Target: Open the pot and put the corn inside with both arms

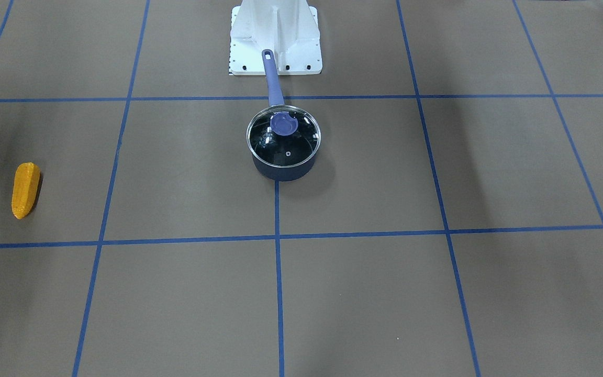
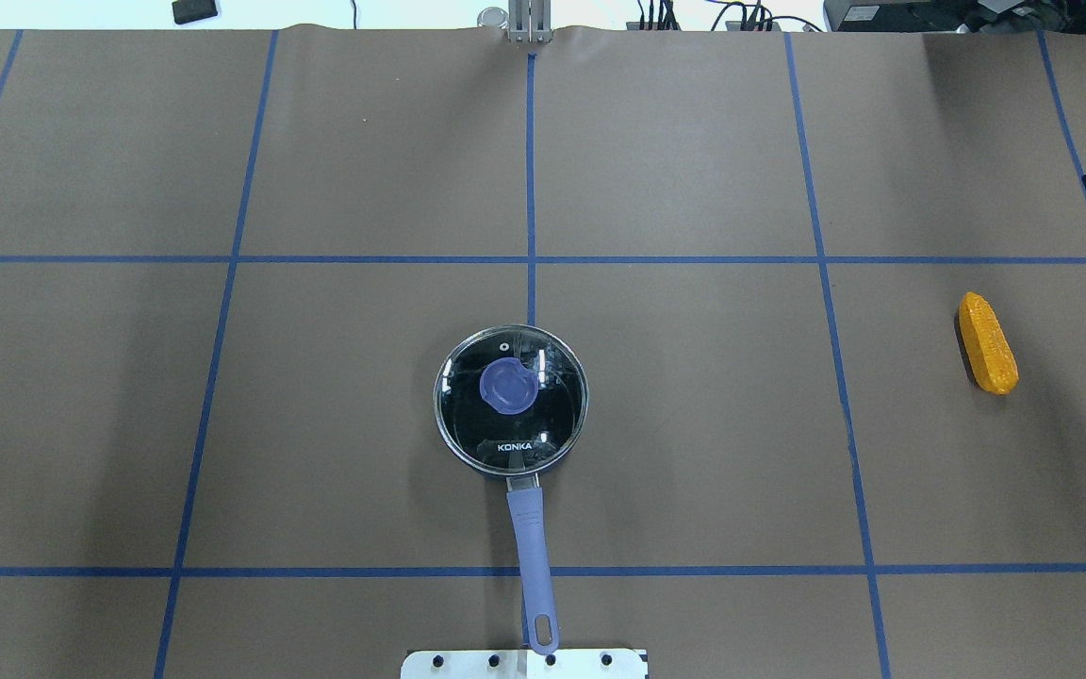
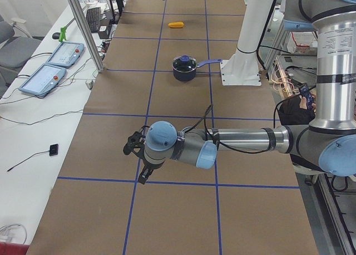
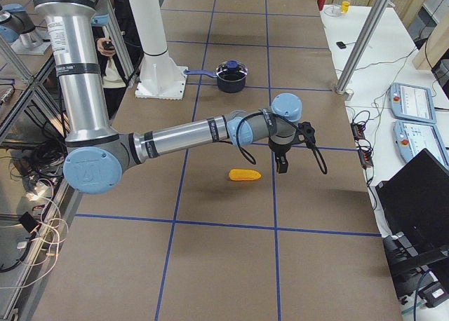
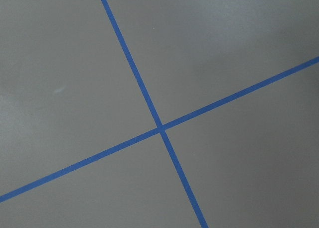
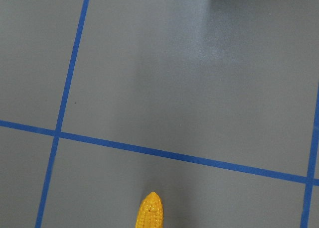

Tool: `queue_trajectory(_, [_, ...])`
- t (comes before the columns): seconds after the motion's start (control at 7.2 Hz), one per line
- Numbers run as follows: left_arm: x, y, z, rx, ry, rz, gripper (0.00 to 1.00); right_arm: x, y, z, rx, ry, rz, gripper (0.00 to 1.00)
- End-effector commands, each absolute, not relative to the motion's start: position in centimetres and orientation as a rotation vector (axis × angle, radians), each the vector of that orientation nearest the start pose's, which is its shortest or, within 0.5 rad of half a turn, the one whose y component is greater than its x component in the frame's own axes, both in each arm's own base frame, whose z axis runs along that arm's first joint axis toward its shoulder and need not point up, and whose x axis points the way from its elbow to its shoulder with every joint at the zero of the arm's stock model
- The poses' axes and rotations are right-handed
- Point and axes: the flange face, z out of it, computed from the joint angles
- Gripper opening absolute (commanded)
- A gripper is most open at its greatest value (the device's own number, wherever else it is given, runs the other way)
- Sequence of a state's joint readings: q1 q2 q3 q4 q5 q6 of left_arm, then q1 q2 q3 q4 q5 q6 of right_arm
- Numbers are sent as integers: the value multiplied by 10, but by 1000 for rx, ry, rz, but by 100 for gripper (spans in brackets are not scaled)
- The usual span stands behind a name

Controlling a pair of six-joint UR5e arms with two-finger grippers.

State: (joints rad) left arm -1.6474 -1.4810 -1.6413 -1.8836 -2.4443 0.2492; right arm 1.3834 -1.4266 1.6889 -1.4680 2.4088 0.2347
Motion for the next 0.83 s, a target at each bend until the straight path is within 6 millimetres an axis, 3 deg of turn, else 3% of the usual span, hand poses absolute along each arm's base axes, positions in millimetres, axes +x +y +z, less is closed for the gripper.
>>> queue_trajectory(0.0, [-93, -465, 623, 417, 812, 289, 99, -46, -559, 505, 171, -878, -113, 100])
queue_trajectory(0.14, [-93, -464, 619, 422, 811, 290, 99, -52, -566, 498, 185, -851, -122, 100])
queue_trajectory(0.28, [-90, -468, 612, 425, 835, 280, 99, -76, -564, 507, 159, -829, -152, 100])
queue_trajectory(0.42, [-80, -475, 593, 409, 858, 226, 99, -103, -560, 510, 136, -829, -194, 100])
queue_trajectory(0.56, [-56, -481, 572, 385, 881, 208, 99, -137, -549, 521, 83, -824, -221, 100])
queue_trajectory(0.69, [-39, -480, 540, 377, 905, 164, 99, -172, -539, 528, 52, -812, -265, 100])
